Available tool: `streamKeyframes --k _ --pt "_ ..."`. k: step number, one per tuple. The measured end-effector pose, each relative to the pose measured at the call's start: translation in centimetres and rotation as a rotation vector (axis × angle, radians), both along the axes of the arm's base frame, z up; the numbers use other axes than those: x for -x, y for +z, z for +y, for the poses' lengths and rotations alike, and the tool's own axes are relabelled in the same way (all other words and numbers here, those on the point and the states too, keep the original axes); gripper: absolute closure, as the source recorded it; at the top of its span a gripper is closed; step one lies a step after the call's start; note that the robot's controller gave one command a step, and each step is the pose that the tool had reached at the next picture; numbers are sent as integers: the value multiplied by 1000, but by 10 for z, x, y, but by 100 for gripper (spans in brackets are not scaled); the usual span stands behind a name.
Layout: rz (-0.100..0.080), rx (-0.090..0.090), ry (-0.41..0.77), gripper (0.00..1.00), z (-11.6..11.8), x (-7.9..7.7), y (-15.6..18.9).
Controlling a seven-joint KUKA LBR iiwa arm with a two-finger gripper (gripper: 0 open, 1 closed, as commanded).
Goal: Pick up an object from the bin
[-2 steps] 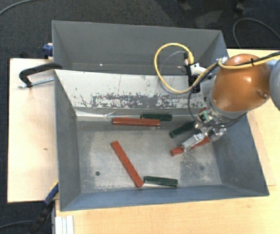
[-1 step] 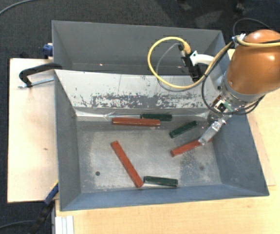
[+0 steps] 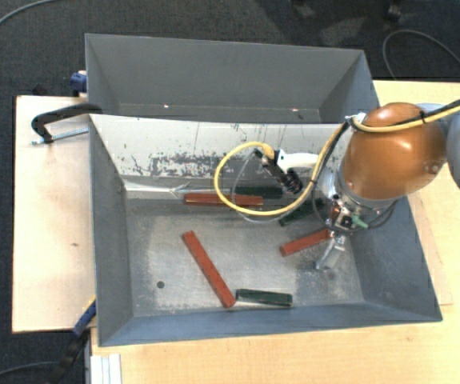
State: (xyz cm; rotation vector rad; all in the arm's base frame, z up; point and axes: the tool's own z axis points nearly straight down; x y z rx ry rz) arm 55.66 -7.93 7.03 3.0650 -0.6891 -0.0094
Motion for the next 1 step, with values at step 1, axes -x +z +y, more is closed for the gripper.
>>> streamKeyframes --k 1 --pt "-3 0 -2 100 0 -1 2"
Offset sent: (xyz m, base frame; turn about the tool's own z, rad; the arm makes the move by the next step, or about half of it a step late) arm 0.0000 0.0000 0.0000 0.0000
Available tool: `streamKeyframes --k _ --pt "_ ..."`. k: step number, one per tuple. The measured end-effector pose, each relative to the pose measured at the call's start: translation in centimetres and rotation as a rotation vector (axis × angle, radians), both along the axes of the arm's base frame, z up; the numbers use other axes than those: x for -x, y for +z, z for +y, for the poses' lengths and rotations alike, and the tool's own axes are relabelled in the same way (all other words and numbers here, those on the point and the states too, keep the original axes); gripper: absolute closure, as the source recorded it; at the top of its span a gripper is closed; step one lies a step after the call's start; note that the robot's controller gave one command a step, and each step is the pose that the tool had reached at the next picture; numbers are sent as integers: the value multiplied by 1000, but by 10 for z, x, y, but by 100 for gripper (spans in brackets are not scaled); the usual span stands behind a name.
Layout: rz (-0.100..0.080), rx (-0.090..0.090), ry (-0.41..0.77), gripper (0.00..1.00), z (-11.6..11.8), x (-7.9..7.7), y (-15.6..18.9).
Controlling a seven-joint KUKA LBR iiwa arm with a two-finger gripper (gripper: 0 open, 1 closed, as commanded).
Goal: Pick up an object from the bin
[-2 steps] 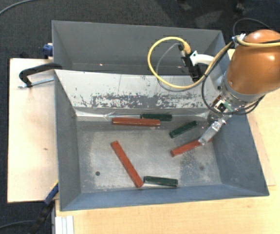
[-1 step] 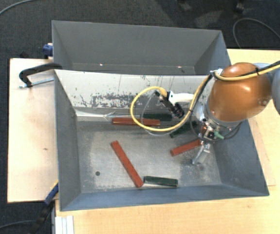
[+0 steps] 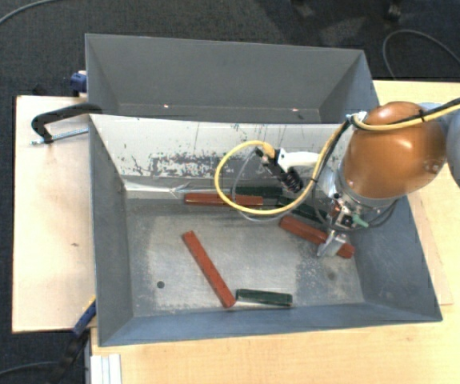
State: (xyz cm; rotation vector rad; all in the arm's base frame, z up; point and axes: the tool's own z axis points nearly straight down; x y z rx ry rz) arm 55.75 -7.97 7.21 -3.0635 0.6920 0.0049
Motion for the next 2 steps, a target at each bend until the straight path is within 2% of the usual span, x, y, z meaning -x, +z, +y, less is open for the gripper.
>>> streamKeyframes --k 1,2 --pt "-9 -3 -164 100 48 -1 72" --pt "-15 -1 -118 100 37 -35 157"
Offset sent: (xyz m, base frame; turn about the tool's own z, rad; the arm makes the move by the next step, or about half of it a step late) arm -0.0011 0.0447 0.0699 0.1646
